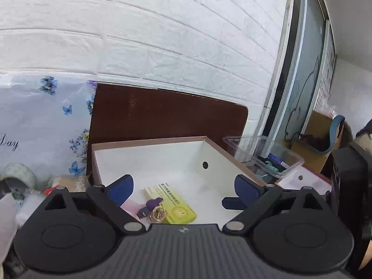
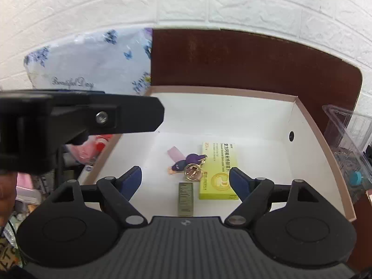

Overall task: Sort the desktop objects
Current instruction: 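Carry both items into the cardboard box and open both grippers, then grasp the clear plastic bag with the left gripper while the right grasps the green card box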

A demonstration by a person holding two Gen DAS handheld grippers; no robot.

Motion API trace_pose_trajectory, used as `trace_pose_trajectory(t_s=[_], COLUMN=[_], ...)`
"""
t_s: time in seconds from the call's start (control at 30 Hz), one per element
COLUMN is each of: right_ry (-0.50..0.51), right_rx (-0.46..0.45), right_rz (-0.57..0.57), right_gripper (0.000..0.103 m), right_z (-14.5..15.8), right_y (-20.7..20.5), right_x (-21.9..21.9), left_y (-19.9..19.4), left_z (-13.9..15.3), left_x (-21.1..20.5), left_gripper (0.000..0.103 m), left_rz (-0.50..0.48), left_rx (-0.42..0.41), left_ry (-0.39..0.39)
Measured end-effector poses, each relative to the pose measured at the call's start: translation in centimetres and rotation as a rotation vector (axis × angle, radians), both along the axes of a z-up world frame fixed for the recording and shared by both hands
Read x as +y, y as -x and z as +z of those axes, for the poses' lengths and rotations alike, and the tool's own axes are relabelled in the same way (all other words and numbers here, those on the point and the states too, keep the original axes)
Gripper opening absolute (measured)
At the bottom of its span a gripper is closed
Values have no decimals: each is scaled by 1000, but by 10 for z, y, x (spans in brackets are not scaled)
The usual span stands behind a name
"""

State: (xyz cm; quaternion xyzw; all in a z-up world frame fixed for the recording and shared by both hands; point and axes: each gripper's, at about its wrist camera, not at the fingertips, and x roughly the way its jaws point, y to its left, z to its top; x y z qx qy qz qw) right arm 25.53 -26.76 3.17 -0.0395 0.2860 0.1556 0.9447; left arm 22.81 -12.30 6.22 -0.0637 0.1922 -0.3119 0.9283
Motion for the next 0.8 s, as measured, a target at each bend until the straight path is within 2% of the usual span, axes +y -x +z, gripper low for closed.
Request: trace_pose_trajectory(t_s=[0.23,0.4,0.57,0.8], right_ry=[-5,-9,-15,-49], right_rx=[-74,-69,-14,139], right_rz=[62,128,167,224], right_gripper=[81,82,85,85], right_z=[17,13,-11,-62], right_y=[70,121,156,175], right_x=[7,16,29,59], left_y=[71,118,148,167], left_z=[-10,-33,-62,-98], left_x=[38,74,105,127], left_gripper=[99,99,99,99], left_rz=[57,137,221,293], left_rx=[-6,41,133,215], left_ry=[35,32,28,-35])
